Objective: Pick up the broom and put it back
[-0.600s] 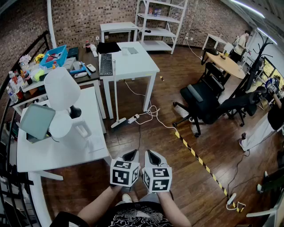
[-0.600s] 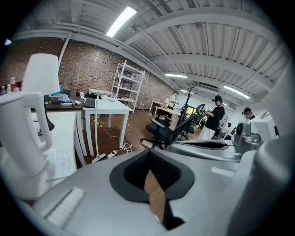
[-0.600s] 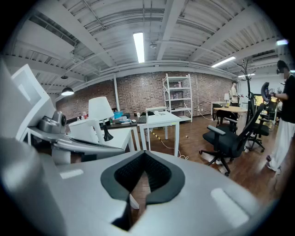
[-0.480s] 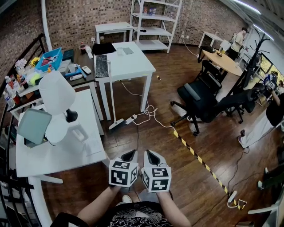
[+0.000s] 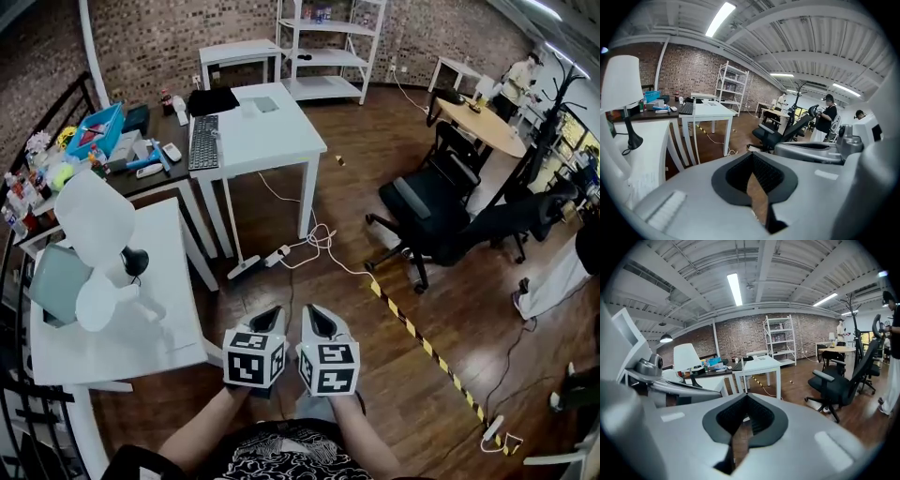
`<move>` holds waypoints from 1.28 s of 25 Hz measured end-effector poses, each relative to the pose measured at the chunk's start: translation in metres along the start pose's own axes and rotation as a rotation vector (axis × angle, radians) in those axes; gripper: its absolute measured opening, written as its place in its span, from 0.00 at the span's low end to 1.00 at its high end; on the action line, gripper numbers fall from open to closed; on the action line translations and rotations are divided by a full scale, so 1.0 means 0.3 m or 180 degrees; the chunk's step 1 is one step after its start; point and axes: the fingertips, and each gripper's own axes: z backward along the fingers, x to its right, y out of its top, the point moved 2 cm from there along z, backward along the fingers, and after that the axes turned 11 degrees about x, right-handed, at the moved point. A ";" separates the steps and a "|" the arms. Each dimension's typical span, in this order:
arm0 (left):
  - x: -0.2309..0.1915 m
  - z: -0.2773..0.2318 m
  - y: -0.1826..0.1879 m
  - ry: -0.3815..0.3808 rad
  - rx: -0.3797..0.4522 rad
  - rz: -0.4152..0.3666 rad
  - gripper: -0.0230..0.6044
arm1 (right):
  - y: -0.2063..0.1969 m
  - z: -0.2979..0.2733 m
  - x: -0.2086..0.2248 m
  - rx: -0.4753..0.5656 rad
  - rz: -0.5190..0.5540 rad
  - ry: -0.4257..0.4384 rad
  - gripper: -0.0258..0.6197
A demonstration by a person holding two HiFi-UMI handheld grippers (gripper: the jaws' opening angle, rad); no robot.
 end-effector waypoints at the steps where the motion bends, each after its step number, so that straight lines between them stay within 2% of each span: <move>1: 0.001 -0.036 0.012 0.0031 -0.0007 0.0014 0.04 | 0.009 -0.027 0.027 -0.0013 0.0002 0.0031 0.04; 9: 0.038 -0.290 0.101 0.0244 -0.0056 0.0068 0.05 | 0.091 -0.203 0.253 -0.0076 -0.0058 0.0256 0.04; 16: 0.072 -0.463 0.155 0.0402 -0.0052 0.0084 0.04 | 0.146 -0.320 0.390 -0.0084 -0.0089 0.0450 0.04; 24: 0.050 -0.565 0.189 0.0557 -0.0015 0.0119 0.04 | 0.169 -0.422 0.441 -0.0114 -0.0036 0.0652 0.04; 32: -0.066 -0.656 0.253 0.0760 0.0108 0.0278 0.05 | 0.198 -0.581 0.423 -0.0139 0.0029 0.0943 0.04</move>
